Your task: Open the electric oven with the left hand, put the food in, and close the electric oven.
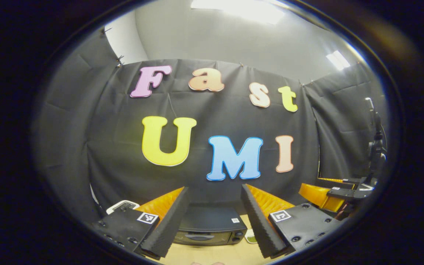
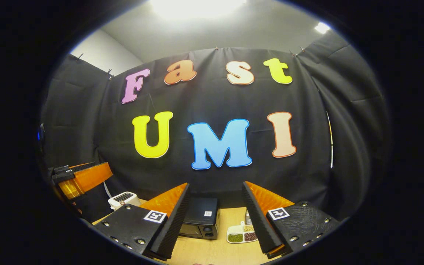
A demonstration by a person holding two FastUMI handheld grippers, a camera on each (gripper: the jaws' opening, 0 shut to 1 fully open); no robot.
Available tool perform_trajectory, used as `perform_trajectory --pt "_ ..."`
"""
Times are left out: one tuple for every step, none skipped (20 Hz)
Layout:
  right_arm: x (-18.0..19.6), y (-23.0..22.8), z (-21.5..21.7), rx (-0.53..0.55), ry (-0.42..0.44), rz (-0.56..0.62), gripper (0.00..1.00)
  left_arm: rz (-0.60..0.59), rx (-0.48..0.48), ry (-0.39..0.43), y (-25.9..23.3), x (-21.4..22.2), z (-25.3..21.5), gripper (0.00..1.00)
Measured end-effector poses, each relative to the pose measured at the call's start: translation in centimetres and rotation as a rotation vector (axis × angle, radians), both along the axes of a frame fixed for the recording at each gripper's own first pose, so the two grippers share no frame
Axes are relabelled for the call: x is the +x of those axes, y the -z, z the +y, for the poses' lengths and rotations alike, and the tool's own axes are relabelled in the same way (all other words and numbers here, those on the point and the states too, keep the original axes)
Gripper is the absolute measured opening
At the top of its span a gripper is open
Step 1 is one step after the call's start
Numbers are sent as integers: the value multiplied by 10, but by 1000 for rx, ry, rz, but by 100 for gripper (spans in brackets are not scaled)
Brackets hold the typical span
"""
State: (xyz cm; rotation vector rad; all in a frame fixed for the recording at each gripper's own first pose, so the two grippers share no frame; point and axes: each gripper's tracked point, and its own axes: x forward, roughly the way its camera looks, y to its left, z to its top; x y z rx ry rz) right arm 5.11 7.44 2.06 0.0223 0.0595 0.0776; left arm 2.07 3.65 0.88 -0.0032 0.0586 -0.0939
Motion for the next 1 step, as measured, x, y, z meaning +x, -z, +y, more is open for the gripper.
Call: perform_trajectory --pt "0 -1 4 7 3 1 85 5 -4 0 1 1 7 98"
